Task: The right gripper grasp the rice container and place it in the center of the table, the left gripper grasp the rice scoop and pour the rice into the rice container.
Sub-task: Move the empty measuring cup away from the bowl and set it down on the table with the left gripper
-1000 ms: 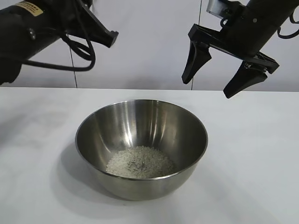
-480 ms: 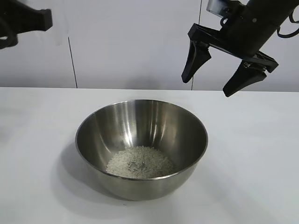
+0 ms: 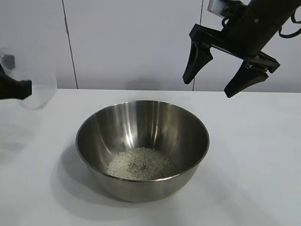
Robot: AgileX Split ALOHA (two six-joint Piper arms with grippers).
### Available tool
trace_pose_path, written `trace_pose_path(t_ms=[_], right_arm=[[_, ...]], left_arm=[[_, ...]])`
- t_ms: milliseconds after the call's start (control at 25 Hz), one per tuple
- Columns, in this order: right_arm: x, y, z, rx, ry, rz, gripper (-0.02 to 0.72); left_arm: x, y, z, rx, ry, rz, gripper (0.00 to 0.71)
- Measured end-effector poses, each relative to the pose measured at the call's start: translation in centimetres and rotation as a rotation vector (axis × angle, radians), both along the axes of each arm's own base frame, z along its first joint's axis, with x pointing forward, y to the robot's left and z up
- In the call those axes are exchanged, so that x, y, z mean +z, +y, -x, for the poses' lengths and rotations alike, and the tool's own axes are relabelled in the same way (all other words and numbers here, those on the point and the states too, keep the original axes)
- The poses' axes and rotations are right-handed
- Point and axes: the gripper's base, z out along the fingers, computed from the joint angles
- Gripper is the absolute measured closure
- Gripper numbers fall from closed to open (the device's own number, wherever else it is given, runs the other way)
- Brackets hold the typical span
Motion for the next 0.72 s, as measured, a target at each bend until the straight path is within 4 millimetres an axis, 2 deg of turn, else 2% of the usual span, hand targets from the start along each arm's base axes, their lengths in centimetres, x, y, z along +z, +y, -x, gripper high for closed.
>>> trace_pose_path(t_ms=[280, 720], right_arm=[[0.0, 0.0, 0.0, 0.0, 0.0, 0.0, 0.064], [0.0, 0.0, 0.0, 0.0, 0.001, 0.0, 0.064]], left_arm=[[-4.1, 0.6, -1.1, 0.01, 0.144, -0.018, 0.707], [-6.5, -0.3, -3.5, -0.007, 0.178, -0.034, 0.707]])
